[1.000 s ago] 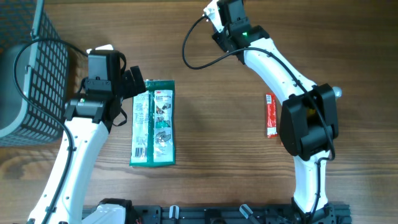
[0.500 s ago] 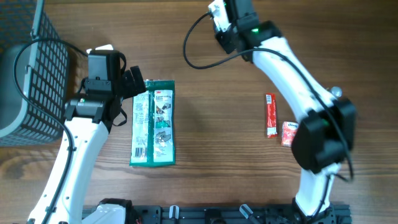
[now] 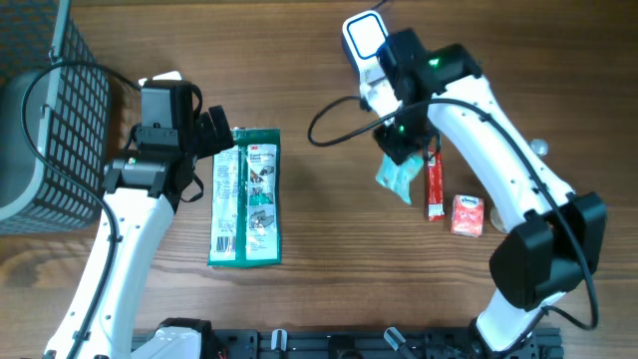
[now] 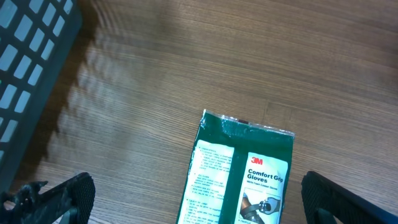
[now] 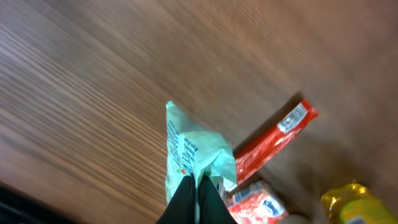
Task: Scan the item barcode
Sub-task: 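Lower the glove pack onto the table near the red sachet and release, then move the right gripper left onto the green gloves bag and grasp it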
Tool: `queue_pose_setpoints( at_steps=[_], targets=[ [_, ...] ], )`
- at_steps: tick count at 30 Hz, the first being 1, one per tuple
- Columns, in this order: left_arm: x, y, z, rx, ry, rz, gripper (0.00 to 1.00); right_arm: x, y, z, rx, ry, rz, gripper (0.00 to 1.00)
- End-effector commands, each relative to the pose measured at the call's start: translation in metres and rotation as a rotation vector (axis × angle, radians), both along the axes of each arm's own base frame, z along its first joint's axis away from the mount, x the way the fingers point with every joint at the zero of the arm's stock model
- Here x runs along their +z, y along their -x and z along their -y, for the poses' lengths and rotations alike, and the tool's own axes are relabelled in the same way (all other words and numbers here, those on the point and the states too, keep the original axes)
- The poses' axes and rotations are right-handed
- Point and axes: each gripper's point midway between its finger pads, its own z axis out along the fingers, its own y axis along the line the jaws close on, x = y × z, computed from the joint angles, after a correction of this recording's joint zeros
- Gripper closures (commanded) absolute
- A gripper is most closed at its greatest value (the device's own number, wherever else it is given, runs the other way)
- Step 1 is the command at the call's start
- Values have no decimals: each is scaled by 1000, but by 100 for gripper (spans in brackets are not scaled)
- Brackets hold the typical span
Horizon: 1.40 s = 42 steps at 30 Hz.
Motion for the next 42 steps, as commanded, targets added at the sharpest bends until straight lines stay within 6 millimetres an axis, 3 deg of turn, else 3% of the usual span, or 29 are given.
queue_pose_setpoints(
  at_steps=[1, 2, 3, 5, 7, 8, 12, 14, 18, 23, 25, 27, 29, 33, 35, 36, 37, 42],
  targets=[
    [6, -2, -2, 20, 7, 20, 0, -30, 8, 32, 26, 177, -25, 96],
    [6, -2, -2, 20, 7, 20, 0, -36, 11, 39, 28, 214, -29, 95],
    [6, -2, -2, 20, 7, 20, 0, -42, 13, 46, 32, 253, -32, 84],
    [6, -2, -2, 20, 7, 20, 0, -51, 14, 56, 35, 305, -23, 40],
    [6, -2, -2, 20, 7, 20, 0, -61, 10, 57, 31, 312, 6, 34],
    [6, -2, -2, 20, 7, 20, 0, -64, 6, 56, 23, 305, 25, 25],
    [6, -2, -2, 20, 8, 20, 0, -66, -26, 42, -117, 236, 170, 13],
    [6, -2, -2, 20, 7, 20, 0, -66, -38, 28, -246, 152, 218, 12],
    [6, -2, -2, 20, 7, 20, 0, -69, -30, -20, -380, -120, 110, 12],
    [6, -2, -2, 20, 7, 20, 0, -61, -23, -56, -528, -318, -10, 0],
    [6, -2, -2, 20, 7, 20, 0, -57, -21, -68, -602, -384, -61, 0],
    [6, -2, -2, 20, 7, 20, 0, -50, -17, -83, -702, -462, -145, 0],
    [6, -2, -2, 20, 7, 20, 0, -43, -15, -98, -687, -531, -190, 11],
    [6, -2, -2, 20, 7, 20, 0, -37, -12, -123, -618, -582, -176, 44],
    [6, -2, -2, 20, 7, 20, 0, -34, -10, -141, -567, -610, -156, 72],
    [6, -2, -2, 20, 8, 20, 0, -32, -8, -151, -538, -625, -142, 91],
    [6, -2, -2, 20, 8, 20, 0, -28, -6, -164, -499, -648, -123, 96],
    [6, -2, -2, 20, 7, 20, 0, -13, -2, -217, -358, -728, 9, 96]
  ],
)
